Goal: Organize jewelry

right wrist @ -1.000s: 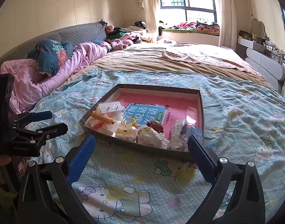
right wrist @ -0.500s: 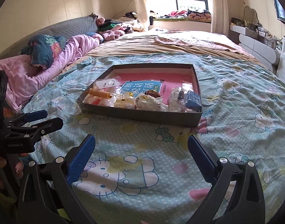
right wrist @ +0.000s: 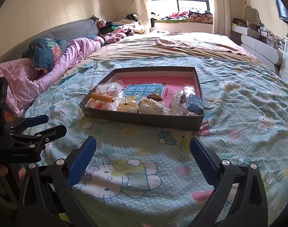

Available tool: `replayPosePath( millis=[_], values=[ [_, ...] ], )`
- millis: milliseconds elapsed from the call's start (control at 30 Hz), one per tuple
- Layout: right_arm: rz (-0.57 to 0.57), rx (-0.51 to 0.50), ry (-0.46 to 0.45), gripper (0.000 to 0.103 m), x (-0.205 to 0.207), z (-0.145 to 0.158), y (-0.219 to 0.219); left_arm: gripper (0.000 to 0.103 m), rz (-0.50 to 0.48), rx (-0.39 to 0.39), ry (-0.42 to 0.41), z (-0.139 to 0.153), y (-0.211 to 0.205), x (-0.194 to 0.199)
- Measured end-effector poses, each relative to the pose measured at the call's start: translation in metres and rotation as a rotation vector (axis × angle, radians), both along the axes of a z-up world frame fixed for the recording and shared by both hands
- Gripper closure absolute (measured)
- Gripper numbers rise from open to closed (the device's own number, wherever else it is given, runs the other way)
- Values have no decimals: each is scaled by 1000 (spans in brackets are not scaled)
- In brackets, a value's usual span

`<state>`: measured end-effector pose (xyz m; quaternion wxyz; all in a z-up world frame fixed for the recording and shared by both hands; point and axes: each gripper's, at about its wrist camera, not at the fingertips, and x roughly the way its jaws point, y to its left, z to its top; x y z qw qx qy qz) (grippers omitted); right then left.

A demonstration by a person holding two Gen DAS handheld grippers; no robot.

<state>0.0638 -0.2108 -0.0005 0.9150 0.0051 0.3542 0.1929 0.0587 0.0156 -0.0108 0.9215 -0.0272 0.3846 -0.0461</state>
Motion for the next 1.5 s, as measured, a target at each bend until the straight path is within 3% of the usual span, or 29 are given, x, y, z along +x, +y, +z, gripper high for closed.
replayPosePath(
  millis=[1500],
  values=[
    [8,0,1,4,-2,2,4,9,30,29,-4,4,9,1]
  ],
)
